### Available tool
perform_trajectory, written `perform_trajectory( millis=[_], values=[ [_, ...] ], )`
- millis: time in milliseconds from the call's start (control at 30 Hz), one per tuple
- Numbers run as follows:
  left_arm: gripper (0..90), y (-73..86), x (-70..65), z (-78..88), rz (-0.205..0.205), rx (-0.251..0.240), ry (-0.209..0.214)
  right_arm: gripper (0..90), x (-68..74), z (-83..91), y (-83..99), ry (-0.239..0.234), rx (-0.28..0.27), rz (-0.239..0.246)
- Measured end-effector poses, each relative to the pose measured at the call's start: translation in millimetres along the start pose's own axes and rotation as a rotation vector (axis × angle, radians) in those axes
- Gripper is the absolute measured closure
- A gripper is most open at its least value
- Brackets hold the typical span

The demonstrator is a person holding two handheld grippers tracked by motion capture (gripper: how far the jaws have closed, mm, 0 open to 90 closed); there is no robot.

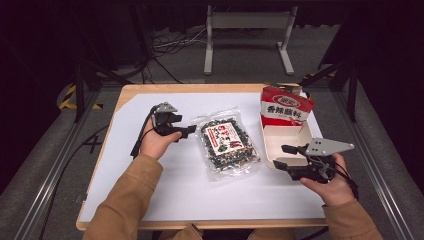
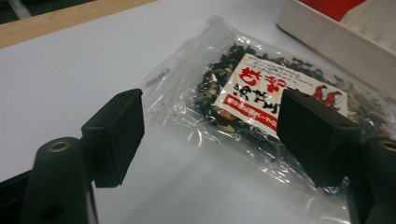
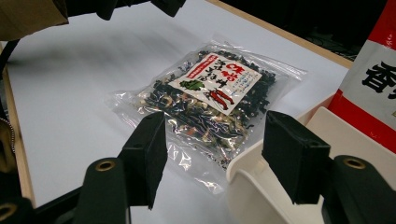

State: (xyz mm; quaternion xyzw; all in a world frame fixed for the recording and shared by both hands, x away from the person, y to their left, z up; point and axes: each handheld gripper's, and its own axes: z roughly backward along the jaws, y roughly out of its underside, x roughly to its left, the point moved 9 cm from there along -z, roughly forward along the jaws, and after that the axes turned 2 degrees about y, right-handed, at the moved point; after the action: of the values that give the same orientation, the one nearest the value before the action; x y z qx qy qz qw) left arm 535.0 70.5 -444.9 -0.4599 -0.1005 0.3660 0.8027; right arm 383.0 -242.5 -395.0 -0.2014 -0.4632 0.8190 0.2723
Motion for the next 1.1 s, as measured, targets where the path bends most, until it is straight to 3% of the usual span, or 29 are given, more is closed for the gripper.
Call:
perform_trajectory(
  millis=[67, 133, 233, 467, 633, 733, 867, 1100],
  values=[
    [25.3, -1.3, 4.0, -1.7, 0.002, -0.001, -0.019, 39.7, 0.5, -0.8, -0.2, -0.002, 0.0, 0.003],
    [29.1, -4.8, 4.3, -2.4, -0.022, -0.016, -0.03, 39.7, 1.1, -1.5, -0.3, -0.006, 0.0, 0.009],
    [34.1, -12.4, 6.9, -3.8, -0.034, 0.002, -0.041, 42.4, 0.8, -2.4, -1.8, -0.014, -0.003, 0.028],
    [37.3, -27.2, 18.1, -15.8, -0.016, -0.019, -0.034, 49.6, 4.9, -3.7, 3.3, -0.047, 0.013, 0.065],
    [36.6, -27.4, 26.8, -32.3, -0.005, 0.01, -0.02, 52.0, 6.5, -2.4, 8.8, -0.072, 0.006, 0.068],
    [35.6, -26.8, 28.4, -44.7, 0.023, -0.01, 0.013, 52.1, 7.3, -2.2, 11.4, -0.083, 0.003, 0.063],
    [34.6, -22.8, 31.5, -56.6, 0.039, -0.003, 0.032, 52.0, 8.5, -3.0, 12.8, -0.09, 0.002, 0.062],
    [34.3, -13.4, 37.7, -73.4, 0.069, 0.021, 0.02, 50.9, 11.9, -5.4, 16.1, -0.101, 0.006, 0.065]
  ],
)
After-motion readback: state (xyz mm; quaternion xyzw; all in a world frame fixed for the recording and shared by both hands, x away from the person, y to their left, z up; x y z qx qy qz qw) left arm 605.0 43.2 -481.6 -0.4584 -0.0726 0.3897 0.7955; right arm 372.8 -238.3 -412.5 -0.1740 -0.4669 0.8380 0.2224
